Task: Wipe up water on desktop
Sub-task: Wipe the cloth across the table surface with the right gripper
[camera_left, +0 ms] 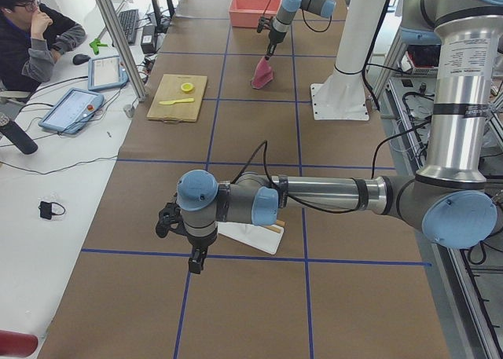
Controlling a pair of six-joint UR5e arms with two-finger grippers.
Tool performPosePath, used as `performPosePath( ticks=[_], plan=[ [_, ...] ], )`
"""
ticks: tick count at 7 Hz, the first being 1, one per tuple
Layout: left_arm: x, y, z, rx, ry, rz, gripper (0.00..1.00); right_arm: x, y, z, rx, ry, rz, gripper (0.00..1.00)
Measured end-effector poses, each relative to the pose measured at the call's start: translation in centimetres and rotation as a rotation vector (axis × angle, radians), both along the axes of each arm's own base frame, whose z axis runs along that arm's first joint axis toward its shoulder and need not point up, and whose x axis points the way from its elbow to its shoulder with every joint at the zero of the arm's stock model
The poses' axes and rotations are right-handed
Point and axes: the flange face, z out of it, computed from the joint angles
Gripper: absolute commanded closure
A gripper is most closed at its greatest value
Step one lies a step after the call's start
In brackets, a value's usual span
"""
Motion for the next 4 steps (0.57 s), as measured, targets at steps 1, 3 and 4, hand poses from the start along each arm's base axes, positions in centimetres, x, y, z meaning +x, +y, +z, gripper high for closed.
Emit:
performPosePath(
  ticks=[1,3,4],
  plan=[
    [0.2,0.0,0.0,0.000,0.003,0.003,0.01,1.2,-0.2,3.4,0.008,0.096,-0.044,1.00],
    [0.3,-0.1,-0.2,0.005,0.004,0.005,0.01,3.3,-4.3,9.2,0.018,0.263,-0.085,1.00],
    [0.3,-0.2,-0.3,0.007,0.004,0.005,0.01,3.6,-7.6,11.1,0.016,0.302,-0.072,1.00]
  ],
)
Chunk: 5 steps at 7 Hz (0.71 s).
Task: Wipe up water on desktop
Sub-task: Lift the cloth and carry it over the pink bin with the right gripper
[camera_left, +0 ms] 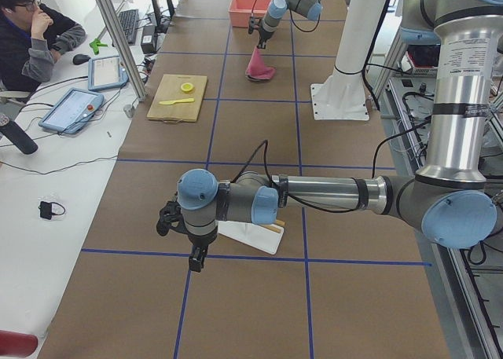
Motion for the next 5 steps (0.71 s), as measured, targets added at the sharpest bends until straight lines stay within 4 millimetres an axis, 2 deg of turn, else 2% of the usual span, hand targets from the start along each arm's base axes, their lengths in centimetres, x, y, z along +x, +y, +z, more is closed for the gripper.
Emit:
performPosePath(
  ticks=[1,2,3,4,5],
  plan=[
    [0.0,-0.1,-0.1,0.002,0.000,-0.001,0.02,-0.5,-3.6,0.4,0.020,-0.029,0.021,1.00],
    [0.0,-0.1,-0.1,0.002,0.000,-0.001,0.01,-0.3,-6.6,-0.1,0.039,-0.100,0.029,1.00],
    [0.0,-0.1,-0.2,0.003,0.000,-0.001,0.01,1.3,-9.0,-1.9,0.044,-0.191,0.028,1.00],
    [0.0,-0.1,-0.2,0.005,0.000,-0.001,0.01,4.3,-10.6,-4.5,0.050,-0.278,0.032,1.00],
    [0.0,-0.1,-0.2,0.005,0.000,-0.001,0.01,8.0,-11.4,-7.1,0.053,-0.358,0.041,1.00]
  ],
)
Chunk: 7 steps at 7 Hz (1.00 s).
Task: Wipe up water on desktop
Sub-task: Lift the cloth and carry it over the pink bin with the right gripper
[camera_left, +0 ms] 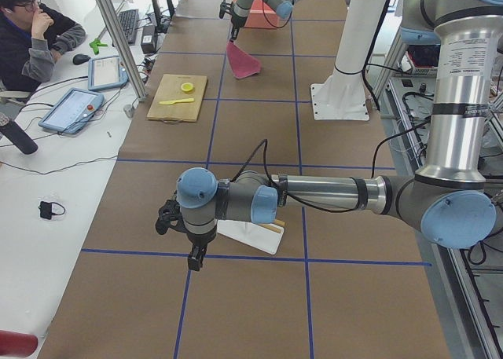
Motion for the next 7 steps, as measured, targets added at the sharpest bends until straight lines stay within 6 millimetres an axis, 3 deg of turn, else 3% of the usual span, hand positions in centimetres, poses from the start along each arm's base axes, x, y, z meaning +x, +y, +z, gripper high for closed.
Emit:
performPosePath(
  ticks=[2,4,5,7],
  plan=[
    [0.0,0.0,0.0,0.001,0.000,0.000,0.02,6.5,0.9,-4.0,0.001,-0.080,0.003,1.00],
    [0.0,0.0,0.1,0.000,0.000,0.001,0.02,12.2,1.3,-5.8,0.003,-0.100,0.014,1.00],
    [0.1,0.0,0.1,0.000,0.000,0.001,0.01,15.5,0.8,-5.4,0.008,-0.102,0.000,1.00],
    [0.1,0.0,0.2,0.001,0.000,0.001,0.01,22.9,1.4,-1.8,0.025,-0.042,-0.077,1.00]
  ],
)
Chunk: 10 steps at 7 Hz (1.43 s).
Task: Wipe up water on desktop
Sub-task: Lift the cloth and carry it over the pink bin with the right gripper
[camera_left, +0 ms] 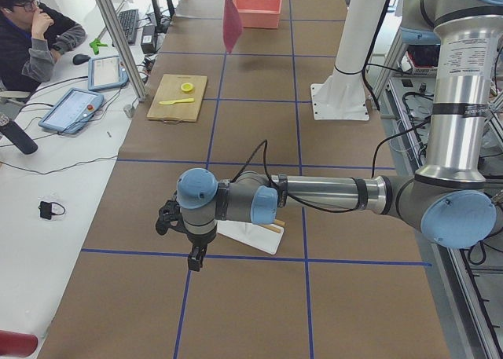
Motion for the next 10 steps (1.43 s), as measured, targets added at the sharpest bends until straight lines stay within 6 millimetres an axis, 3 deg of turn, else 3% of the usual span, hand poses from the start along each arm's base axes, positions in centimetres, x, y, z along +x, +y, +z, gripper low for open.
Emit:
performPosePath(
  ticks=[3,5,7,10],
  plan=[
    [0.5,-0.1,0.0,0.001,0.000,0.009,0.01,13.4,5.5,10.4,0.027,0.133,-0.156,1.00],
    [0.9,-0.2,0.0,0.002,0.001,0.016,0.01,21.0,11.0,17.5,0.034,0.167,-0.241,1.00],
    [1.1,-0.3,-0.1,0.004,0.001,0.020,0.01,25.0,16.1,21.8,0.046,0.166,-0.288,1.00],
    [1.2,-0.4,-0.2,0.006,0.000,0.022,0.01,27.6,18.6,24.7,0.067,0.200,-0.339,1.00]
  ],
)
